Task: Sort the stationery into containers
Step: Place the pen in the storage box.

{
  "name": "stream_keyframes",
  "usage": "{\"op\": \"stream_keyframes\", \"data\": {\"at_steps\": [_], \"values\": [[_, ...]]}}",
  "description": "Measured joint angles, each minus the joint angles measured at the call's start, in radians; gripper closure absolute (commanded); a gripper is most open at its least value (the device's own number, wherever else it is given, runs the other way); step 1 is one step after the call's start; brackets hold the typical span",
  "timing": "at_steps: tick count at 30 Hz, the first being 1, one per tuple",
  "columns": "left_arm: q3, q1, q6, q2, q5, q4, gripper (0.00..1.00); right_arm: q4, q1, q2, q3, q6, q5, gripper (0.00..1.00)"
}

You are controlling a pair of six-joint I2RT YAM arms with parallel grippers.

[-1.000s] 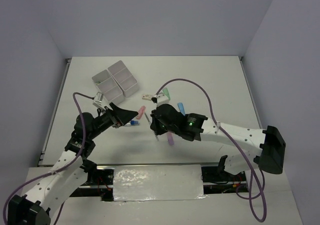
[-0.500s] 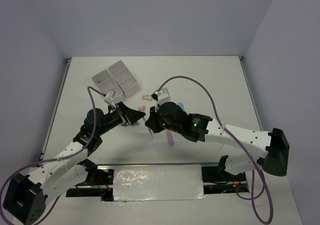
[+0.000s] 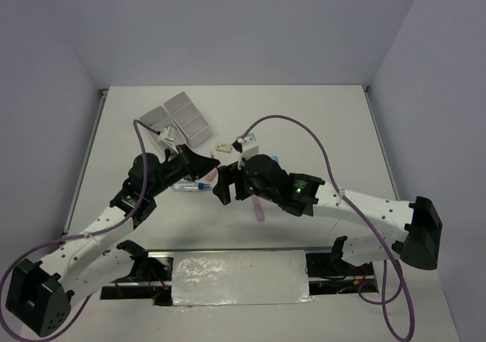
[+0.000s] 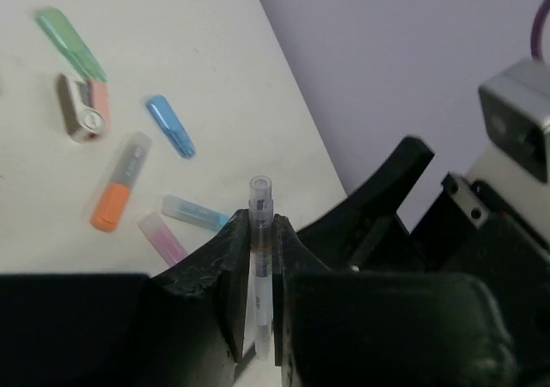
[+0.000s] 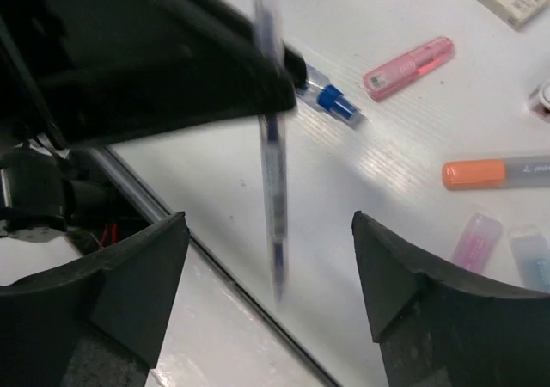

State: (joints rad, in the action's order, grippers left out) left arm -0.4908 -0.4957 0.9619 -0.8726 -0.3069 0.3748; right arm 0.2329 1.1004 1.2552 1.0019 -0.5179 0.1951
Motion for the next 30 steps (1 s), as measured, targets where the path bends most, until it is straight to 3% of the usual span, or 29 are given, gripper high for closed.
{"op": "stream_keyframes", "data": {"at_steps": [3,7,13,17,24,30], "values": [[-0.092,-0.003,-0.093,-0.005,0.126,-0.097,1.00,0.007,-0.020,-0.037,-0.037,0.007,0.010,0.07],[-0.211,-0.004,-0.228,-0.041,0.422,-0.170,1.00,0.048,-0.068,-0.135,-0.096,-0.001,0.069,0.02],[-0.387,0.071,-0.388,-0.309,0.879,-0.126,1.00,0.101,-0.076,-0.255,-0.138,-0.016,0.134,0.02],[-0.440,0.171,-0.475,-0.448,1.059,-0.037,1.00,0.106,-0.076,-0.293,-0.212,-0.024,0.126,0.02],[-0.578,0.312,-0.631,-0.628,1.147,0.158,0.97,0.163,-0.076,-0.307,-0.270,-0.025,0.117,0.01],[-0.584,0.352,-0.682,-0.715,1.144,0.235,0.91,0.182,-0.076,-0.306,-0.266,-0.008,0.106,0.01]]}}
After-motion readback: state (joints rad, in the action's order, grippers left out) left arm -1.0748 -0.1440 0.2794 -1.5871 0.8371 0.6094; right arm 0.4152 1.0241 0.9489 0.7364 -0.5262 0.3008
